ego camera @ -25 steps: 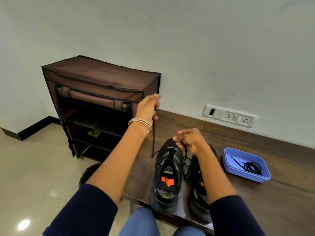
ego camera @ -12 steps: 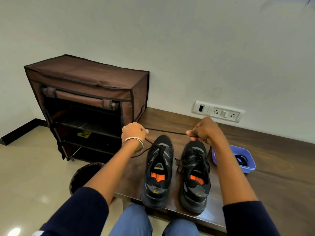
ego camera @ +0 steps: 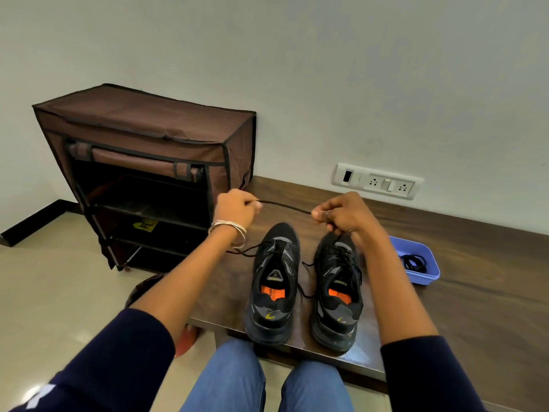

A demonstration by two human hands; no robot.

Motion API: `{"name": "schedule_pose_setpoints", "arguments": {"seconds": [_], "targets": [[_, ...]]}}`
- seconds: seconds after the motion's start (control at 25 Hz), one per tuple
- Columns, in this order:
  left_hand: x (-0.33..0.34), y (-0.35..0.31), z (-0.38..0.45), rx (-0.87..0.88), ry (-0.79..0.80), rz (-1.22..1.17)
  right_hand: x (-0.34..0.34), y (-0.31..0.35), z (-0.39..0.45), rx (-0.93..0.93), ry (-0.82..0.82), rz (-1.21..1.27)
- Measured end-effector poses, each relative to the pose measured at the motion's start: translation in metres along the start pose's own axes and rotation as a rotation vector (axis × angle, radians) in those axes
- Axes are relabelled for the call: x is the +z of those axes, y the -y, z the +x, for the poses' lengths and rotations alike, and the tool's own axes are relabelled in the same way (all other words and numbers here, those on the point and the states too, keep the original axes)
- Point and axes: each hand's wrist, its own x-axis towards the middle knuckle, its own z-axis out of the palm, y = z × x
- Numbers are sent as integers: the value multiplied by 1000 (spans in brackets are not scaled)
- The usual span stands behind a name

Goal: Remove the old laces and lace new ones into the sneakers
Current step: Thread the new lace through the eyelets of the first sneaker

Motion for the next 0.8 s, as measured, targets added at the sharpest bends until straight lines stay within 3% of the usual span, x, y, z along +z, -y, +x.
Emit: {"name": "schedule_pose_setpoints", "arguments": {"seconds": [0.08,0.12,0.16,0.24,0.32,0.36,0.64,0.8], "targets": [[-11,19,1,-320,-210,-41,-18,-12,-1,35,-104,-60],[-12,24,1,-363,-243,7,-20,-15,2,29,-167,-113],[-11,25,1,-308,-228,59,-17,-15,5,0,-204,-153],[-3,10,-3,21,-124,80,0,-4,10,-80,-167,-179],[5,-15,-8,305,84,-1,23,12,12,-165,-40,-200],[9,-25,-11,368,188,-45,31,18,12,-197,-11,-212],[-9,-10,-11,201,481,-340,11,5,7,-142,-84,110],[5,-15,-18,198,403,-178,32,10,5,-187,31,44]]}}
